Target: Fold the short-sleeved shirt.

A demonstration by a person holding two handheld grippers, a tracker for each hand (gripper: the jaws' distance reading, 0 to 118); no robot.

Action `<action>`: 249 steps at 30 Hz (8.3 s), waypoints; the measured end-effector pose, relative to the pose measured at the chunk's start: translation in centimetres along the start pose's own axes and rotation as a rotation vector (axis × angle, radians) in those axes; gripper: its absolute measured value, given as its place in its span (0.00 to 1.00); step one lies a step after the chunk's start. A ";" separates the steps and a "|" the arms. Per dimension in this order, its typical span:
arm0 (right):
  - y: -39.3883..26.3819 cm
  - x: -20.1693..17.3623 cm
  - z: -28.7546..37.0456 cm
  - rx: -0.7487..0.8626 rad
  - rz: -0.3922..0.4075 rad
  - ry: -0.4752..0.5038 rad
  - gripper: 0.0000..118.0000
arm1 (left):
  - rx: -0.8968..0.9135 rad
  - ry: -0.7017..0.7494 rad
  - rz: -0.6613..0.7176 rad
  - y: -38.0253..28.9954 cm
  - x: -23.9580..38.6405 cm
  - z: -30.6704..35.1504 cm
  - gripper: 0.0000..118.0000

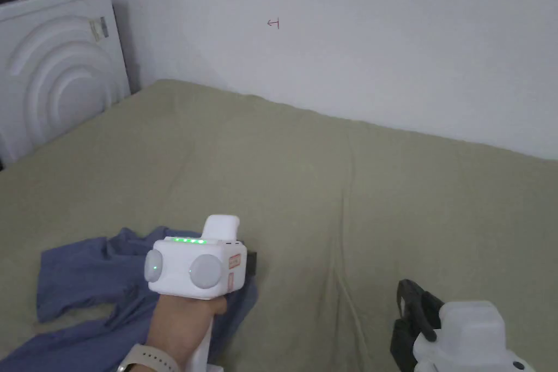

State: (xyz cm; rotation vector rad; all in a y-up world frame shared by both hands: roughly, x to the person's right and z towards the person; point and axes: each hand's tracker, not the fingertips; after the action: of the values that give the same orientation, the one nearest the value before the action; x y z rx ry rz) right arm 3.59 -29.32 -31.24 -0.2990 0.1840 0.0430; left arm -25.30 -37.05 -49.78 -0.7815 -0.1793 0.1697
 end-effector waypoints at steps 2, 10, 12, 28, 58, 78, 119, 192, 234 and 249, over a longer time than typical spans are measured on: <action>-0.3 2.5 1.3 0.001 -0.007 -0.047 0.00 | 0.009 -0.080 -0.051 1.0 5.6 -1.5 0.05; -2.3 13.6 7.0 -0.038 -0.033 -0.283 0.00 | 0.034 -0.432 -0.281 1.4 30.9 -4.7 0.05; -3.0 16.0 8.1 -0.048 -0.045 -0.332 0.00 | 0.035 -0.461 -0.368 0.2 36.1 -5.3 0.05; -4.9 21.3 11.0 -0.066 -0.073 -0.390 0.00 | -0.098 -0.389 -0.401 -7.7 41.2 -7.8 0.99; -4.9 6.5 14.4 -0.034 -0.014 -0.156 0.00 | 0.153 0.065 -0.084 -15.4 4.7 21.4 0.13; -8.5 8.0 8.4 -0.134 -0.100 -0.109 0.00 | -0.510 0.211 0.205 -1.6 0.4 -2.9 0.94; 2.6 20.7 -31.1 -0.728 0.146 0.061 0.02 | -0.163 -0.125 0.093 -5.9 0.8 2.8 0.06; 50.3 34.7 2.6 0.372 -0.112 -0.255 0.05 | 0.705 -0.085 -0.042 42.7 12.5 25.6 0.04; -15.2 24.9 18.0 -0.626 -0.318 -0.316 0.05 | -0.269 -0.076 0.049 -18.2 0.3 17.5 0.04; -9.1 15.8 32.0 -0.053 -0.032 -0.355 1.00 | 0.451 -0.055 -0.203 -21.1 7.2 33.6 1.00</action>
State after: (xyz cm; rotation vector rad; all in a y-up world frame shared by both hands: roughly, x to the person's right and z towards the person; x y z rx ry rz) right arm 25.33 -28.31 -1.51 -0.3425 -0.1750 0.0682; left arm -24.00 -27.26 -10.63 -0.3070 -0.2607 0.0353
